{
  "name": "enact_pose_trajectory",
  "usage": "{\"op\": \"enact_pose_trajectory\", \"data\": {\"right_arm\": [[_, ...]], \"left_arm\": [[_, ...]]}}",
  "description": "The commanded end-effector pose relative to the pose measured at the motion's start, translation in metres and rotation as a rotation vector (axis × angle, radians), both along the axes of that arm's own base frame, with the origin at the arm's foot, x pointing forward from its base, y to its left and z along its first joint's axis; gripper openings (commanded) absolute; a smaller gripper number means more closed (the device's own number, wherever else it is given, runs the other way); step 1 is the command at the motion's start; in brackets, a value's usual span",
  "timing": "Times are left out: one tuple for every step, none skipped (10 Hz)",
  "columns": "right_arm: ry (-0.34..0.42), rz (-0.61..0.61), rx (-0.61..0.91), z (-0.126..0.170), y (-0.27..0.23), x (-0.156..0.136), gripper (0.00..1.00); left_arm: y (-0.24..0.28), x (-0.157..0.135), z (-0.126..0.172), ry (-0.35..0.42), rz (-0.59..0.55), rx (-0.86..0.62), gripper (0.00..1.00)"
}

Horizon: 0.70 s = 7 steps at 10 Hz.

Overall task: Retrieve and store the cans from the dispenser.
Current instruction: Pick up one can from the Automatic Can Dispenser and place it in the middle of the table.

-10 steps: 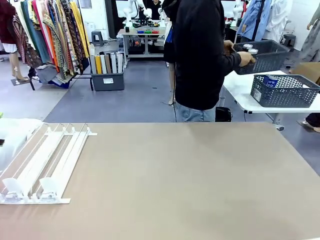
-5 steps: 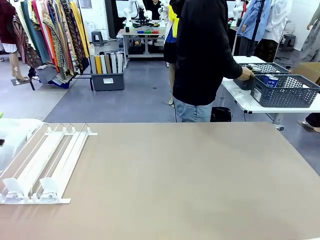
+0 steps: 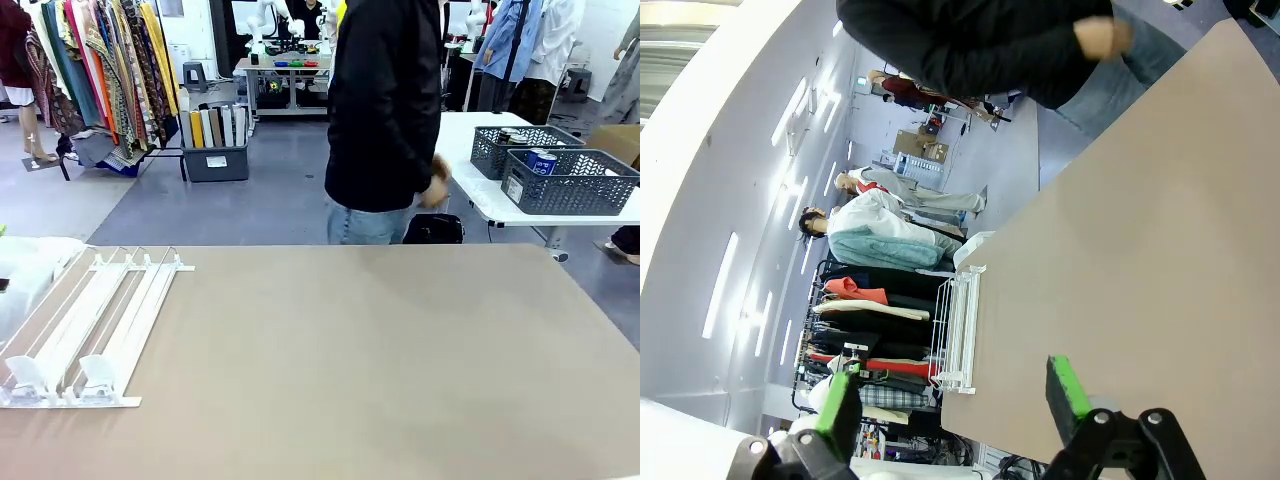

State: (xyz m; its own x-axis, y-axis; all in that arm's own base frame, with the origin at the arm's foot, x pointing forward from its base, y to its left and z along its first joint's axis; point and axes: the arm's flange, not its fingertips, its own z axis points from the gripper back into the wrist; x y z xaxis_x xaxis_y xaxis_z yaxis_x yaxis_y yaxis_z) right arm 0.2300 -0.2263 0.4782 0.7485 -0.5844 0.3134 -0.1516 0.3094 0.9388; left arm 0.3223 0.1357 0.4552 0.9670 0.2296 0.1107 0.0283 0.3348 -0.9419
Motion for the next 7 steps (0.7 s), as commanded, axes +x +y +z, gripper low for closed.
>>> {"op": "enact_pose_trajectory", "data": {"right_arm": [[-0.036, -0.007, 0.01, 0.0022, 0.0017, 0.0028, 1.0], [-0.036, -0.007, 0.01, 0.0022, 0.0017, 0.0028, 1.0], [-0.036, -0.007, 0.01, 0.0022, 0.0017, 0.0028, 1.0], [-0.036, -0.007, 0.01, 0.0022, 0.0017, 0.0028, 1.0], [-0.036, -0.007, 0.01, 0.0022, 0.0017, 0.0028, 1.0], [-0.036, -0.007, 0.01, 0.0022, 0.0017, 0.0028, 1.0], [-0.036, -0.007, 0.01, 0.0022, 0.0017, 0.0028, 1.0]], "left_arm": [[-0.0003, -0.0022, 0.0021, 0.012, -0.005, -0.002, 1.0], [-0.0003, -0.0022, 0.0021, 0.012, -0.005, -0.002, 1.0], [-0.0003, -0.0022, 0.0021, 0.012, -0.005, -0.002, 1.0], [-0.0003, -0.0022, 0.0021, 0.012, -0.005, -0.002, 1.0], [-0.0003, -0.0022, 0.0021, 0.012, -0.005, -0.002, 1.0], [-0.0003, -0.0022, 0.0021, 0.012, -0.005, -0.002, 1.0], [-0.0003, -0.0022, 0.0021, 0.012, -0.005, -0.002, 1.0]]}}
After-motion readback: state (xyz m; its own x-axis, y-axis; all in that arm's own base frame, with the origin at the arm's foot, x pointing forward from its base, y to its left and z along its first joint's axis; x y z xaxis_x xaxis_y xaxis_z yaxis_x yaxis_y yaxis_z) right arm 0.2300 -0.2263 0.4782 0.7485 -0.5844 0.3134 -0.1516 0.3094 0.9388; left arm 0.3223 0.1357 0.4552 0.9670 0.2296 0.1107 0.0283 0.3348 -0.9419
